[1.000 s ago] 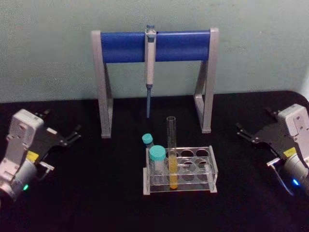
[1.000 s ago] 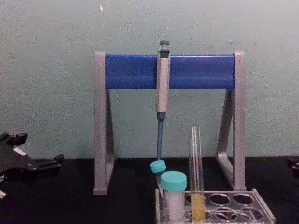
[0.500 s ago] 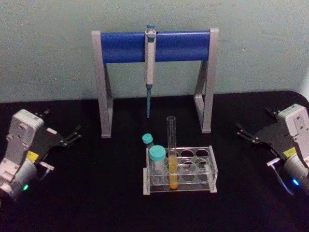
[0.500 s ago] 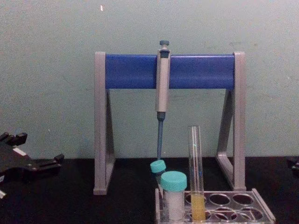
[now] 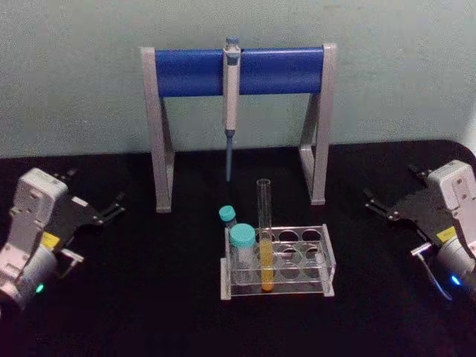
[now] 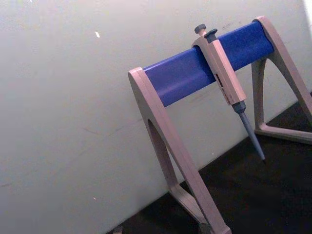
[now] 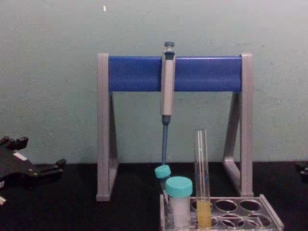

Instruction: Pick up the test tube from the test tube rack, shake it, then place it back into the test tube rack.

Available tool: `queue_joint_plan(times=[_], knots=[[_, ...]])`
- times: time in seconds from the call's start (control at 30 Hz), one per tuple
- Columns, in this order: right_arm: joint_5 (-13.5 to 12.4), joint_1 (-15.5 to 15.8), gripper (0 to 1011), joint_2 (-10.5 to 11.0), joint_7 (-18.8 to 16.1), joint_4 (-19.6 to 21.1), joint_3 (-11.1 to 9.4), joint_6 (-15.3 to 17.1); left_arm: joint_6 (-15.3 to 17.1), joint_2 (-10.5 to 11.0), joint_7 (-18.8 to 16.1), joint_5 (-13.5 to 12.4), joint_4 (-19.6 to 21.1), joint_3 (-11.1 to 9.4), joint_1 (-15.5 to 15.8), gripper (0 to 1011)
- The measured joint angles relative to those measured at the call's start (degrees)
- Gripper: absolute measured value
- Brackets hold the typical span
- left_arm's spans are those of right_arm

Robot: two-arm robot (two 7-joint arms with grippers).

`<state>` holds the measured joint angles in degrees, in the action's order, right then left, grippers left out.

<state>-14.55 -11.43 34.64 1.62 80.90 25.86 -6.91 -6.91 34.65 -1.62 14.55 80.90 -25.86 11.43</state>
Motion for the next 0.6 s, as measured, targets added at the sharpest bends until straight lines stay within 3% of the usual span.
queue_joint_plan(times=[0.33,0.6], knots=[[0.04,0.36,1000,-0.03,-0.32,0.27,-0.38,0.09,0.0,0.0,0.0,0.0,0.0,0.0,0.0,1001],[-1.29,3.68,1000,1.1,-2.13,4.2,-2.47,1.6,0.0,0.0,0.0,0.0,0.0,0.0,0.0,1001]])
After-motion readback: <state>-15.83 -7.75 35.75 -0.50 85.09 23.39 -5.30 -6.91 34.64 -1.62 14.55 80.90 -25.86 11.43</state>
